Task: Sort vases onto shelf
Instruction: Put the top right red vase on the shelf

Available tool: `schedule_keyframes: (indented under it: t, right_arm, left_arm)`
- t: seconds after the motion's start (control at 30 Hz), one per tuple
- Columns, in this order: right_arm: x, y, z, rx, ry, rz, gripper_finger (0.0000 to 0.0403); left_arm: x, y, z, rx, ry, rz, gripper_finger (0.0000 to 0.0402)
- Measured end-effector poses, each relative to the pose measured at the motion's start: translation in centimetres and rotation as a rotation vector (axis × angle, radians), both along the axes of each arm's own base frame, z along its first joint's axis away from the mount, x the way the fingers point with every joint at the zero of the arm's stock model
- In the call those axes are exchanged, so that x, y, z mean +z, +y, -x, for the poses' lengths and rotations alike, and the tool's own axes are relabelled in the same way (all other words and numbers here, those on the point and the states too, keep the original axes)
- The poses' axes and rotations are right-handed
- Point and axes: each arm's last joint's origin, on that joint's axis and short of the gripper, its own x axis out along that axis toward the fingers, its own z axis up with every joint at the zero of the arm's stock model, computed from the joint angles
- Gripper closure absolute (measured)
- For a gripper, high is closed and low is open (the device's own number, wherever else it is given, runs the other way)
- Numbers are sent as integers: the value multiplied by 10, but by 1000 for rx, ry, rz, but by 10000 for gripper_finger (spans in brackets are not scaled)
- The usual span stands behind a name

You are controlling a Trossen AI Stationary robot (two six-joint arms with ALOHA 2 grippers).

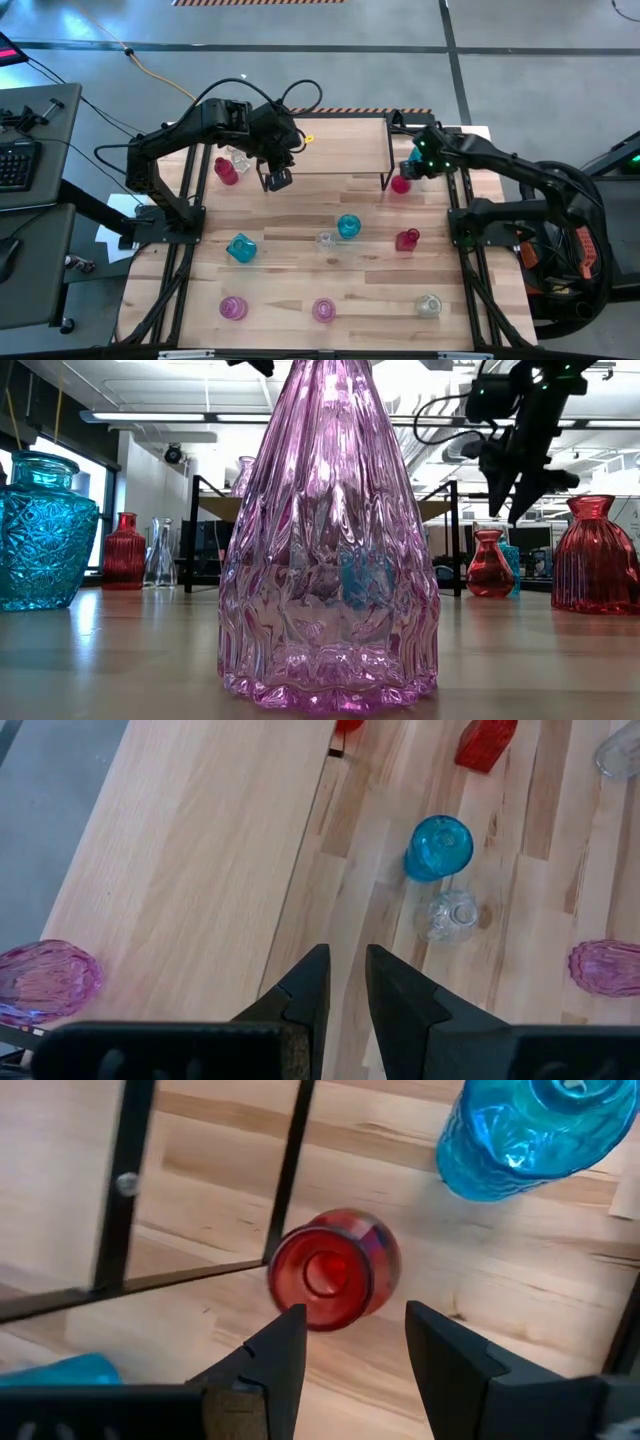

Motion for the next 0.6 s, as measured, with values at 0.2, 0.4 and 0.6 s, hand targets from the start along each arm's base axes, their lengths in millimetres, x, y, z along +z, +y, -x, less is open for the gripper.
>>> schedule_keyframes:
  t: [0.2, 0.4, 0.6]
  right_arm:
    - [-7, -11, -6, 0, 8, 6, 250]
    - [-17, -15, -12, 21, 43, -42, 250]
    - [-23, -17, -15, 37, 71, -56, 263]
  left_arm:
    - [0, 0, 0, 0, 0, 0, 344]
    - [0, 0, 0, 0, 0, 0, 344]
    - [0, 0, 0, 0, 1, 0, 344]
